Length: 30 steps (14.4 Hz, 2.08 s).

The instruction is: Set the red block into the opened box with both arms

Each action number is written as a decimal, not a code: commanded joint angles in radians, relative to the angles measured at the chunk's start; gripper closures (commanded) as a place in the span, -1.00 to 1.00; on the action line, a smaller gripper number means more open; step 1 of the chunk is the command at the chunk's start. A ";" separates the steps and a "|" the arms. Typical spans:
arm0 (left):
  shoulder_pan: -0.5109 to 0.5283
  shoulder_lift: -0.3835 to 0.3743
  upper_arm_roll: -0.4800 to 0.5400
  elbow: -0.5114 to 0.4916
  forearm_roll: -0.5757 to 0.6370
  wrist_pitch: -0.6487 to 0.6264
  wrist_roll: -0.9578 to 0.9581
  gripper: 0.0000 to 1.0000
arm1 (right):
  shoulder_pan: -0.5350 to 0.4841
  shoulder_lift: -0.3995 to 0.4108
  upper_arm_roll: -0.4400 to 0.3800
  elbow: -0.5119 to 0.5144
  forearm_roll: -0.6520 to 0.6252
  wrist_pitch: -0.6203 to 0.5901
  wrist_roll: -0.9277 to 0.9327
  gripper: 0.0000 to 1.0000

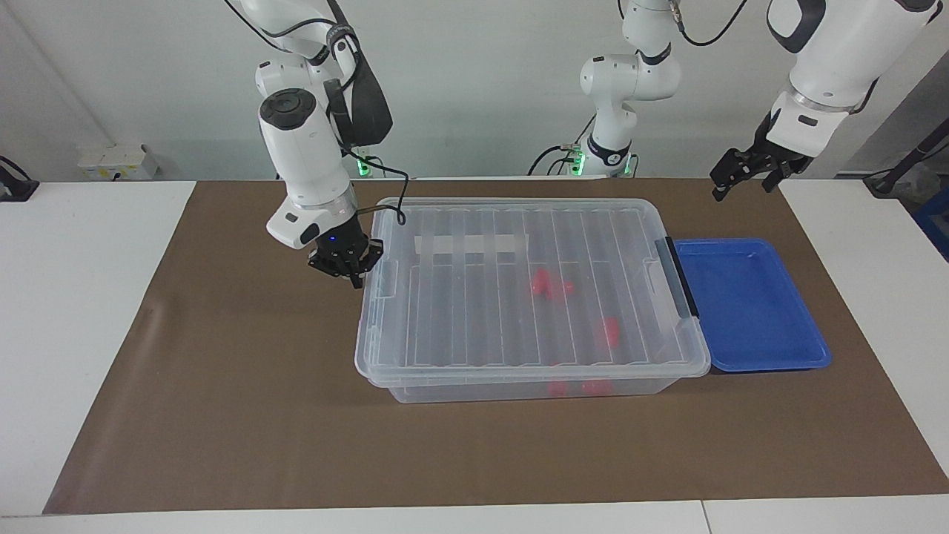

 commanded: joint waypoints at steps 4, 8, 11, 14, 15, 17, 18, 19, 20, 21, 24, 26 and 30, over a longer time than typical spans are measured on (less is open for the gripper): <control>-0.006 -0.008 0.007 -0.006 0.013 -0.012 0.005 -1.00 | -0.121 -0.067 0.004 -0.003 0.004 -0.110 0.017 0.74; -0.006 -0.008 0.007 -0.006 0.013 -0.012 0.005 -1.00 | -0.183 -0.101 0.004 -0.003 0.002 -0.149 0.010 -1.00; -0.006 -0.008 0.007 -0.006 0.013 -0.012 0.005 -1.00 | -0.231 -0.121 0.004 0.019 0.001 -0.187 0.014 -1.00; -0.006 -0.008 0.007 -0.006 0.013 -0.012 0.005 -1.00 | -0.243 -0.121 -0.007 0.080 -0.021 -0.244 0.011 -1.00; -0.006 -0.008 0.007 -0.006 0.013 -0.012 0.005 -1.00 | -0.242 -0.121 -0.011 0.101 -0.025 -0.267 0.011 -1.00; -0.006 -0.008 0.007 -0.006 0.013 -0.012 0.005 -1.00 | -0.240 -0.115 -0.010 0.166 -0.028 -0.323 0.013 -1.00; -0.006 -0.008 0.007 -0.006 0.013 -0.012 0.005 -1.00 | -0.239 -0.110 -0.007 0.196 -0.041 -0.348 0.013 -1.00; -0.006 -0.008 0.007 -0.006 0.013 -0.012 0.005 -1.00 | -0.237 -0.103 -0.002 0.229 -0.057 -0.376 0.011 -1.00; -0.006 -0.008 0.007 -0.006 0.013 -0.012 0.005 -1.00 | -0.237 -0.097 -0.001 0.267 -0.064 -0.412 0.008 -1.00; -0.006 -0.008 0.007 -0.006 0.013 -0.012 0.005 -1.00 | -0.237 -0.087 0.001 0.307 -0.064 -0.458 0.007 -1.00; -0.006 -0.008 0.007 -0.006 0.013 -0.012 0.005 -1.00 | -0.222 -0.096 0.002 0.307 -0.065 -0.509 -0.019 -1.00; -0.006 -0.008 0.007 -0.006 0.013 -0.012 0.005 -1.00 | -0.222 -0.113 0.004 0.283 -0.065 -0.518 -0.033 -1.00; -0.006 -0.008 0.007 -0.006 0.013 -0.012 0.005 -1.00 | -0.220 -0.115 0.004 0.275 -0.065 -0.518 -0.067 -1.00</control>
